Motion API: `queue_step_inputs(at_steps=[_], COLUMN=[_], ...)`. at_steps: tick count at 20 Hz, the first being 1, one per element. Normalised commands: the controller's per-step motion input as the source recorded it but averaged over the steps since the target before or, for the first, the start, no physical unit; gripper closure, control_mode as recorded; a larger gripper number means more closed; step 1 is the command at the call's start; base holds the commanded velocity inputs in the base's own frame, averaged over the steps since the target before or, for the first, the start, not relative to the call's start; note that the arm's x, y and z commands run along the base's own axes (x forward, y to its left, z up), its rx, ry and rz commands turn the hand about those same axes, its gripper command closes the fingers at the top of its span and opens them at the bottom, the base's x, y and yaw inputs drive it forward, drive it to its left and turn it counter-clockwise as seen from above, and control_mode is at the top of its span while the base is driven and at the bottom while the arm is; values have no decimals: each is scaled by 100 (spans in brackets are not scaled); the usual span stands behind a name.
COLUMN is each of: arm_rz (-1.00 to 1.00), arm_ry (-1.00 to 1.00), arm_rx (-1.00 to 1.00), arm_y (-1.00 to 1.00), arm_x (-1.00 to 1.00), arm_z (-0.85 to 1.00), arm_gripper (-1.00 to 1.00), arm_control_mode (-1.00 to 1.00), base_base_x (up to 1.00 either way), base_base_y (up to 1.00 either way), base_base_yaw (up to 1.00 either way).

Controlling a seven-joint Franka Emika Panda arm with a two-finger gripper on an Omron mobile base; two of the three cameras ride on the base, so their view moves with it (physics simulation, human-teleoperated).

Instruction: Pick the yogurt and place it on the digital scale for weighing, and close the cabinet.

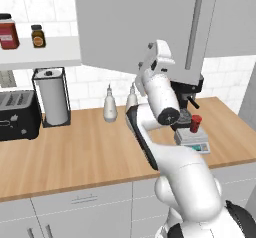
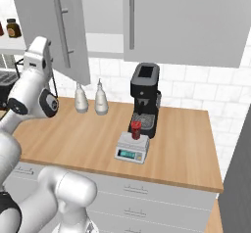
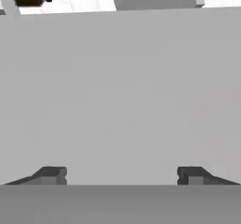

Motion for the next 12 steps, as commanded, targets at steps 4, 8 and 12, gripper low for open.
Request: queue_step_inputs(at_steps=[4, 8, 12], arm_rz=[-2, -1, 0], arm_ry=[32, 23, 6], arm_rx=[0, 0, 0], arm_y=[-29, -27, -9], arm_x=[61, 83, 99], arm_z=[24, 0, -18], arm_gripper=[-100, -100, -100], arm_control_mode=[-100, -100, -100], base_base_x=[0, 0, 0], base_base_y=[0, 0, 0], base_base_yaw=[0, 0, 0])
